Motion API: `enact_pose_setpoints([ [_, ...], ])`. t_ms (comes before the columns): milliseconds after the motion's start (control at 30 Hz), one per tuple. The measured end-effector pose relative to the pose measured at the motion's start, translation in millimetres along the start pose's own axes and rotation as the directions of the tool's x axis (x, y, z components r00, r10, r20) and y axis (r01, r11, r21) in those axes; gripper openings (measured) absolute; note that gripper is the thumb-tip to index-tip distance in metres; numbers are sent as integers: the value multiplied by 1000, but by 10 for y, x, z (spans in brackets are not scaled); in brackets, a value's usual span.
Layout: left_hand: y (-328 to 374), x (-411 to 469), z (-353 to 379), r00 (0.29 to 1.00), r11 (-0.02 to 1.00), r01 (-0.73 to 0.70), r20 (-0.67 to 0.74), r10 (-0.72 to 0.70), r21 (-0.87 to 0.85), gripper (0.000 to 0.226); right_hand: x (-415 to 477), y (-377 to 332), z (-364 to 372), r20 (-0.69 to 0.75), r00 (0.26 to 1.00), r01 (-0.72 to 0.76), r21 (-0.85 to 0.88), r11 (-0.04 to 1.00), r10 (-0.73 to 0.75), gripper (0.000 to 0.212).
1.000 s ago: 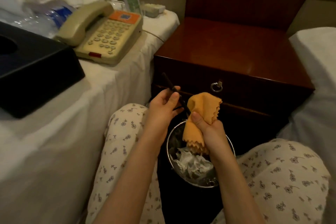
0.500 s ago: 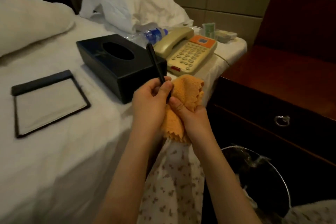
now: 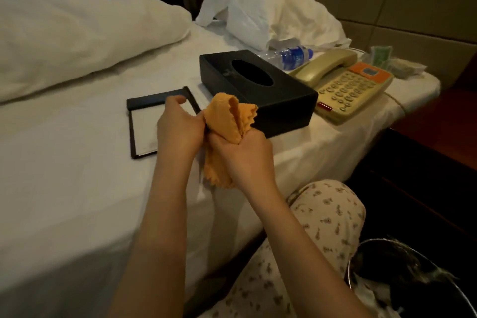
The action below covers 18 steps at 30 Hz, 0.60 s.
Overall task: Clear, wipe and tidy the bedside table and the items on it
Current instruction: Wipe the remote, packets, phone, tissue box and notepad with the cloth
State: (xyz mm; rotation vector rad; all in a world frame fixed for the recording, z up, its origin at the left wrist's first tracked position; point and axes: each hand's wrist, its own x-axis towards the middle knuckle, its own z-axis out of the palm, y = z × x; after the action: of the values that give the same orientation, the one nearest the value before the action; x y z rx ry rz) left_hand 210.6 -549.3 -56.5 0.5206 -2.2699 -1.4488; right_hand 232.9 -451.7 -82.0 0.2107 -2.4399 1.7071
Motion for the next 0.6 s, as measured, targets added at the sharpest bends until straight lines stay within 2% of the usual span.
enact_pose_setpoints([
  [133, 20, 115, 145, 999, 987, -20, 42, 13, 162, 44, 72, 42, 20, -22, 999, -26, -46, 999, 25, 17],
  [267, -21, 152, 152, 998, 994, 14, 67, -21, 106, 40, 114, 47, 38, -29, 999, -32, -48, 998, 31, 19],
  [333, -76, 131, 39, 1000, 992, -3, 20, 0, 128, 38, 120, 41, 60, -31, 999, -26, -66, 997, 24, 22],
  [400, -162, 128, -137, 992, 955, -48, -101, 81, 293, 37, 123, 39, 66, -31, 999, -24, -86, 996, 21, 27],
  [467, -265, 152, -324, 976, 889, -12, -188, 110, 457, 43, 122, 36, 62, -19, 999, -28, -87, 996, 27, 28],
  [533, -355, 190, -417, 984, 837, 94, -178, 5, 540, 52, 130, 32, 55, -15, 999, -36, -71, 997, 35, 28],
  [600, -388, 231, -436, 983, 822, 171, -151, -105, 543, 61, 140, 26, 49, -6, 999, -49, -56, 997, 48, 29],
])
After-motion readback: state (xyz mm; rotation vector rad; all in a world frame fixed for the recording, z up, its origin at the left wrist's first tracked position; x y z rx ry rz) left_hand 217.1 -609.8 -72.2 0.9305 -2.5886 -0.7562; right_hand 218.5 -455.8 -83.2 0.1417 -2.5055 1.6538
